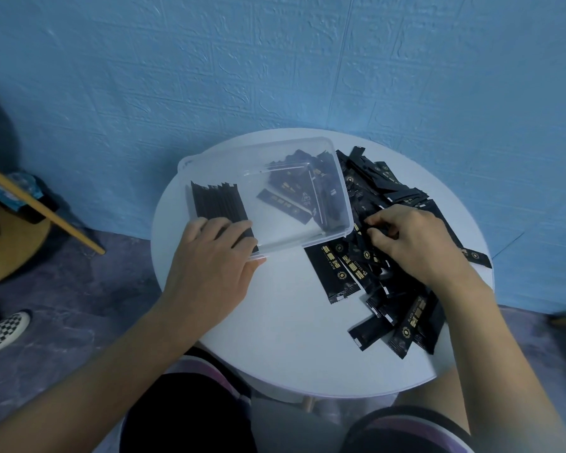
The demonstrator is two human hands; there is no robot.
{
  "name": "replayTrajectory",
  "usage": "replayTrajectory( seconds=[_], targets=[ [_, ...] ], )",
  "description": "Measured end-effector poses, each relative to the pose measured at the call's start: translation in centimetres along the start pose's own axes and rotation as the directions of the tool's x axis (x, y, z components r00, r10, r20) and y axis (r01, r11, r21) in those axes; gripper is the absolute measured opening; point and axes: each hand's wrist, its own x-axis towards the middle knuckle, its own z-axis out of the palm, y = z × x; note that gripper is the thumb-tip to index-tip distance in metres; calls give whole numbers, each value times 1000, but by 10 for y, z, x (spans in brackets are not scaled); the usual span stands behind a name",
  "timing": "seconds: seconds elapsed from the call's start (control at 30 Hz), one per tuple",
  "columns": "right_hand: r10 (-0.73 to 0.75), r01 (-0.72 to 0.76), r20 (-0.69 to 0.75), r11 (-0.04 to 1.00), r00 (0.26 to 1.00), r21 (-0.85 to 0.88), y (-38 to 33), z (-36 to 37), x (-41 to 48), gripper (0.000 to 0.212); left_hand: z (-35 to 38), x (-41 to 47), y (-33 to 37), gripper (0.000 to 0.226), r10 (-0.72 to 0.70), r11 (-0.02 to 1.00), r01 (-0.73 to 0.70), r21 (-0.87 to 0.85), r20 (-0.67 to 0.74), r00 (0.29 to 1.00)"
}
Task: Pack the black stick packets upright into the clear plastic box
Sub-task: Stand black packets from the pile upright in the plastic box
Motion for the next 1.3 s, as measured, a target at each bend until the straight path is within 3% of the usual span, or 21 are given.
replayTrajectory(
  seconds=[0.33, 0.5, 0.73, 0.87, 1.03, 1.13, 1.3],
  targets=[
    [-91, 84, -176, 995, 980, -48, -10, 6, 0, 8, 3, -1, 0, 31, -13, 1000, 12, -13, -25, 1000],
    [-117, 115, -238, 993, 964, -25, -20, 9, 5, 8, 2, -1, 0, 42, -16, 1000, 16, -14, -8, 1000],
    [-124, 133, -298, 991, 946, 11, -23, 5, 7, 12, 2, -1, -1, 40, -10, 1000, 9, -12, -17, 1000],
    [6, 92, -427, 974, 904, 209, -33, -14, 11, 15, 3, -1, -1, 40, -10, 1000, 10, -8, -2, 1000],
    [144, 134, -513, 874, 846, 466, -58, -35, 16, 16, 2, -1, 0, 37, -15, 1000, 15, -15, -12, 1000],
    [102, 126, -471, 894, 876, 429, -57, -36, 18, 16, 3, -1, 0, 39, -13, 1000, 12, -19, -18, 1000],
    [7, 59, -184, 935, 983, 350, -27, -22, 22, 11, 3, -1, 0, 40, -13, 1000, 12, -26, -16, 1000]
  ],
)
